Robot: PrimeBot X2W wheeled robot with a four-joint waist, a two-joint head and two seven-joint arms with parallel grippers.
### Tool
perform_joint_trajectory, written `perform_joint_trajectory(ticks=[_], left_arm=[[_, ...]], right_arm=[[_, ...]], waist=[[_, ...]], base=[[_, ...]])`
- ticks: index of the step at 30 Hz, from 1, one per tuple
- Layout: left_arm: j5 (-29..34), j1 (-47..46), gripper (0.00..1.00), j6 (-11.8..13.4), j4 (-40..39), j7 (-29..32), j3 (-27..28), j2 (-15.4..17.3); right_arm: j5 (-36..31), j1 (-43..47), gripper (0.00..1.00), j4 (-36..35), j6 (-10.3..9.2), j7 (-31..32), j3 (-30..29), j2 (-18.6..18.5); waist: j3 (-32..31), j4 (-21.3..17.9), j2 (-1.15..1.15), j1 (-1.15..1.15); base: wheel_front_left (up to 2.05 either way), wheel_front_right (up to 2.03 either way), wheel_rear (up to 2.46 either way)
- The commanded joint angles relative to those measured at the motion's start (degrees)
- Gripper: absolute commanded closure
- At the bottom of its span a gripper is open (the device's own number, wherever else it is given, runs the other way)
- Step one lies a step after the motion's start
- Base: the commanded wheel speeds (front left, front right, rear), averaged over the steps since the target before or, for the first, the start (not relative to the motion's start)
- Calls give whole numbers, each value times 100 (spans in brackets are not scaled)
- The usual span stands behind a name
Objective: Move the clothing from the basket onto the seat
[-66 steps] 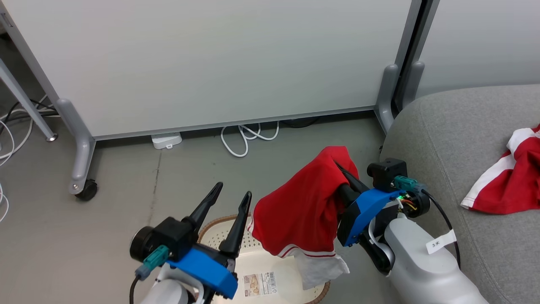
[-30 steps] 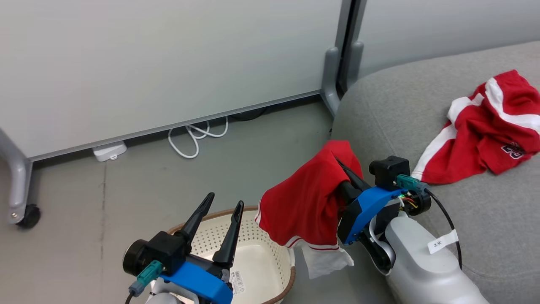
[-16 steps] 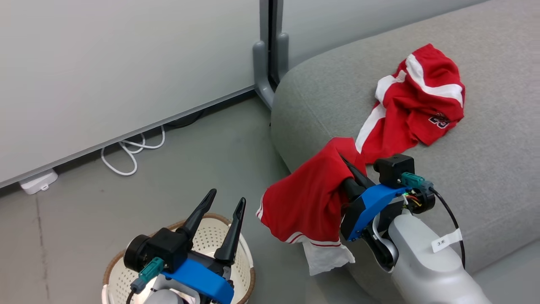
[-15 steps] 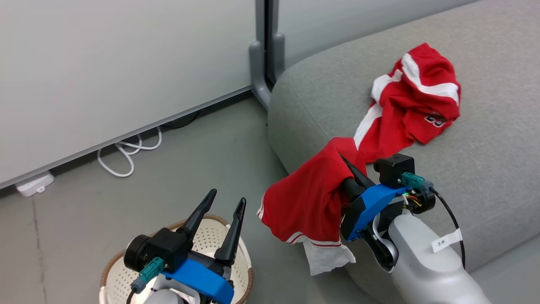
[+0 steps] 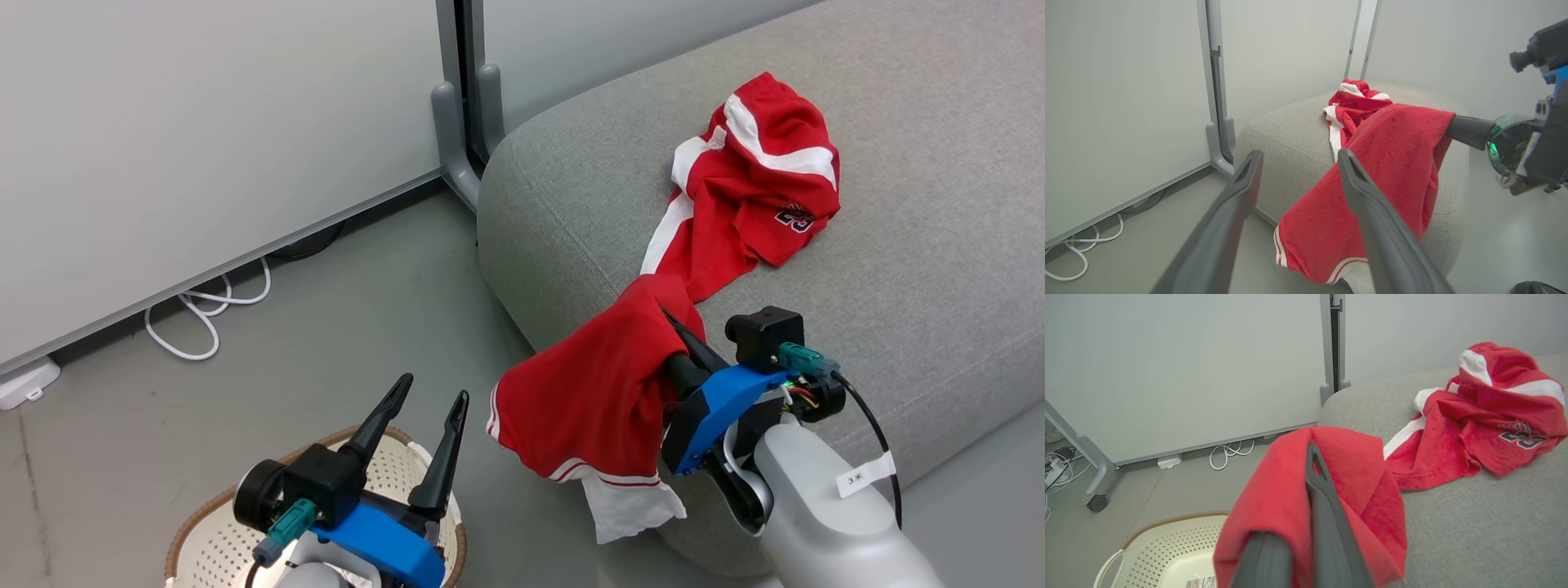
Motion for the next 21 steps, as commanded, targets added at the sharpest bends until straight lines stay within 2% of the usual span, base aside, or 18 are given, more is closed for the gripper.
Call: perform_joint_trajectory(ticks=[1, 14, 21], left_arm=[[17, -53, 0, -8, 21, -15, 7, 39], [33, -73, 0, -9, 48, -15, 28, 34], [73, -107, 0, -9, -35, -16, 89, 50]], right_arm=[[-33, 59, 100, -13, 1, -22, -19, 4], [-21, 14, 100, -67, 1, -22, -120, 4], [-83, -415, 100, -15, 1, -22, -387, -17]], waist=[[-3, 9, 0, 0], [41, 143, 0, 0], [155, 149, 0, 0]], base=[[0, 0, 0], [0, 0, 0], [0, 0, 0]])
